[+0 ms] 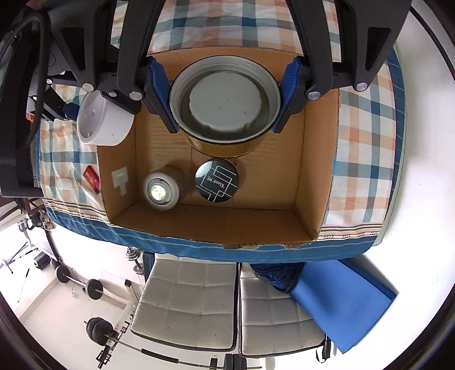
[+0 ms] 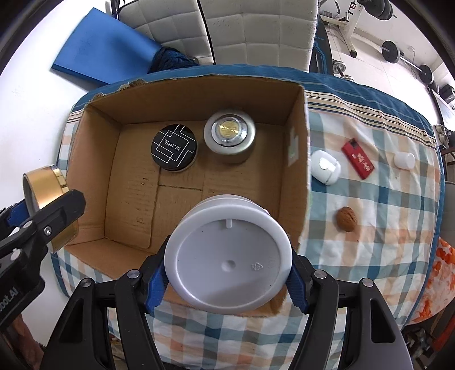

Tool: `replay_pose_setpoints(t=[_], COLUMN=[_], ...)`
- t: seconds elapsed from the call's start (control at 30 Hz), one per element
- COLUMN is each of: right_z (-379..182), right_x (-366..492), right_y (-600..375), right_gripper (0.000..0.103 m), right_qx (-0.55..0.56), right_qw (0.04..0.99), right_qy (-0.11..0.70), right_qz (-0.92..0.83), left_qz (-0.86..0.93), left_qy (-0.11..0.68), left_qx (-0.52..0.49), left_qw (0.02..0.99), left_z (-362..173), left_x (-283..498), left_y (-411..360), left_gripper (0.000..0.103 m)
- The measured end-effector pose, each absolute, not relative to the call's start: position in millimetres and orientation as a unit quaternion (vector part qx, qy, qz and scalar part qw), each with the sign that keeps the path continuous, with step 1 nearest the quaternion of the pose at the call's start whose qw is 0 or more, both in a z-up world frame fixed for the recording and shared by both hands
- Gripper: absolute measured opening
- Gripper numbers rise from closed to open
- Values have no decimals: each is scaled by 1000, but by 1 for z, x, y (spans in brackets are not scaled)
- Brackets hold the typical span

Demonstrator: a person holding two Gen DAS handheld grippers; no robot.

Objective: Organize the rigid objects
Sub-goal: 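Carry the jar lid with the left tool while the right tool carries the white lid over the box, then lower the jar lid into the box with the left tool while the right tool sets the white lid down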

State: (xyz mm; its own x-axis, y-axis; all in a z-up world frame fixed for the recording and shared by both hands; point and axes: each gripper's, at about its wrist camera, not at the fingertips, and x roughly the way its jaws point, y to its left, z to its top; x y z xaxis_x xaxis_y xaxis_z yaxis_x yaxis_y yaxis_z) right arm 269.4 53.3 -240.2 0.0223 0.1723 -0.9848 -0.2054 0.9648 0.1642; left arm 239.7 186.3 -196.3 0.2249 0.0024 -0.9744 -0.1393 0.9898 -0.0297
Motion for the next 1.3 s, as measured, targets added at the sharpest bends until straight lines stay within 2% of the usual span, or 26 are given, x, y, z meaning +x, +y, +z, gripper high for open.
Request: replay_pose_setpoints(t=[0.23,0.73,1.03,1.3], right_z=[-275,-358,-387,-392], right_x=[284,317,328,328], right_y=[73,89,86,88], right_gripper=[71,72,72,73], right_qx=[-11,-16,4,7], right_qw=[703,682,675,666], right_qy=[702,727,736,744], right_qz=[116,75,58,53], left_qz=[31,53,56,58], left_qy=[638,716,732,743], left_qx=[-63,-32,-31,-43], left_qw=[767,695,678,666], left_z=[-223,-341,-366,-367], left_x=[252,327,346,343], left_y=[205,243,256,263], left_gripper=[62,62,62,64])
